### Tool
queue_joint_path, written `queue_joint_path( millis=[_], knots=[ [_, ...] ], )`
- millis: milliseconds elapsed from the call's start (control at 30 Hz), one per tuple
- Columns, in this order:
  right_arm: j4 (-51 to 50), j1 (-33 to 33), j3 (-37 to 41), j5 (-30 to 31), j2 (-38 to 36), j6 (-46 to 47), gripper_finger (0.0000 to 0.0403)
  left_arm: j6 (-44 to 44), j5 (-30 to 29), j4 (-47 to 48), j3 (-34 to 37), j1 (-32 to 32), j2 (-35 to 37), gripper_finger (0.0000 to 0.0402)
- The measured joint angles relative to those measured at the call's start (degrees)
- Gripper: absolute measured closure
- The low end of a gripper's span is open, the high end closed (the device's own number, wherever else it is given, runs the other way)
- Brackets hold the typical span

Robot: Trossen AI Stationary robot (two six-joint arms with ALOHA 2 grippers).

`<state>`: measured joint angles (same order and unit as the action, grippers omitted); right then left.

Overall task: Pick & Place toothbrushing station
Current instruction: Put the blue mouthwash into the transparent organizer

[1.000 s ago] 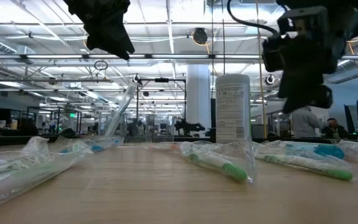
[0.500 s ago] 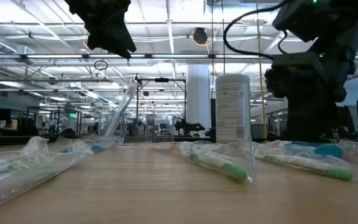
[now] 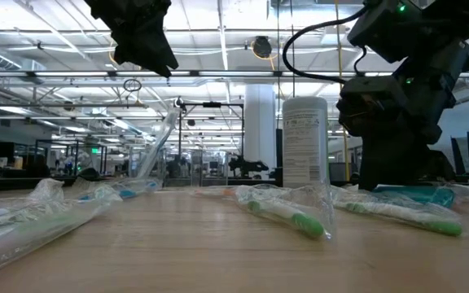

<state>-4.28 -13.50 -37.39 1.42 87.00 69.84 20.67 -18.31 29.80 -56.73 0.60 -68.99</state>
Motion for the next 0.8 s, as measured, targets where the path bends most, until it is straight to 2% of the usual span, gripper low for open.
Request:
queue_joint_path(
  millis=[300,633,800],
  knots=[
    [0.5,0.0,0.1,0.0,0.1,-2.9,0.0304,-0.7,-0.3,0.0,0.0,0.0,0.0,0.0215],
    [9.8,1.2,0.4,-0.2,-0.9,-9.9,0.0306,-0.9,-0.3,-0.1,0.0,0.0,0.0,0.0215],
    [10.4,3.5,0.3,0.0,-3.3,-14.1,0.0306,-1.0,-0.3,-0.1,0.0,0.0,0.0,0.0215]
  ],
)
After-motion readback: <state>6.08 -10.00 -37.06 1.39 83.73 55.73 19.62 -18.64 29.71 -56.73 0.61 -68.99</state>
